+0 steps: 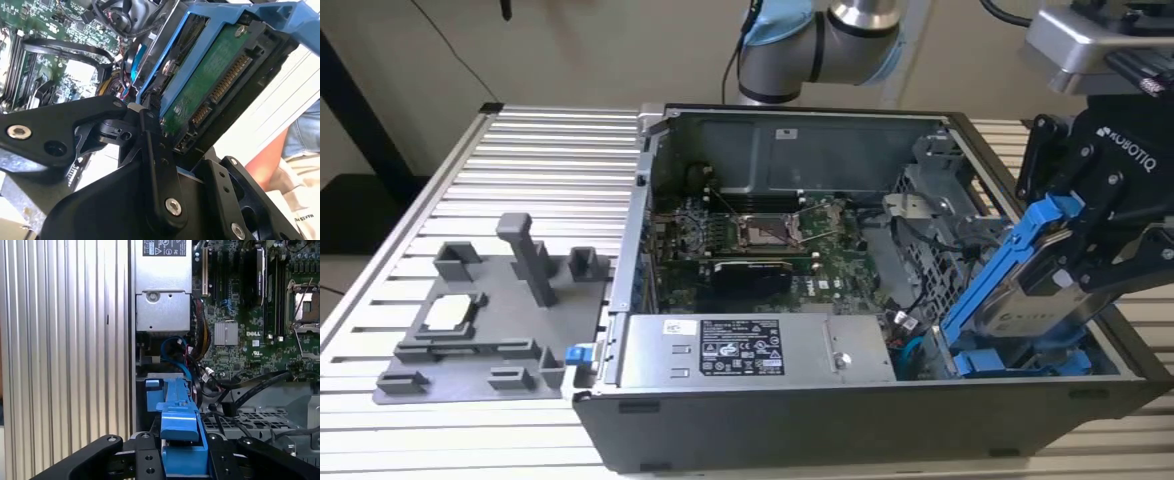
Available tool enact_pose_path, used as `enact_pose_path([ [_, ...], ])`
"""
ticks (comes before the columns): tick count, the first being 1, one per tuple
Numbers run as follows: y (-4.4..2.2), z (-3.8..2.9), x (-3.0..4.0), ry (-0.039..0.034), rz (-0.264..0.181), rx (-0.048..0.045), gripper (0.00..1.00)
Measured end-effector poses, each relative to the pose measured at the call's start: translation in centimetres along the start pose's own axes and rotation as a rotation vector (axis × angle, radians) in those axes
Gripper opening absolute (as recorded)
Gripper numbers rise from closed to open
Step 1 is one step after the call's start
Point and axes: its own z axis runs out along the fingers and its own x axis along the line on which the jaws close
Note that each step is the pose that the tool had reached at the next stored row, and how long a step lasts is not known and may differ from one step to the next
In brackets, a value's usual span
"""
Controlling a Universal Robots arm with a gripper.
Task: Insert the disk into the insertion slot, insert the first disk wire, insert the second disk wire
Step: 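Insert the disk into the insertion slot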
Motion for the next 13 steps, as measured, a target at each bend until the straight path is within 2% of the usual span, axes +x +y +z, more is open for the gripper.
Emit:
enact_pose_path([
  [7,-0.27,0.54,-0.04,0.0002,-0.004,0.0000,0.33],
  [13,-0.33,1.47,-0.16,-0.0007,-0.007,0.0001,0.33],
])
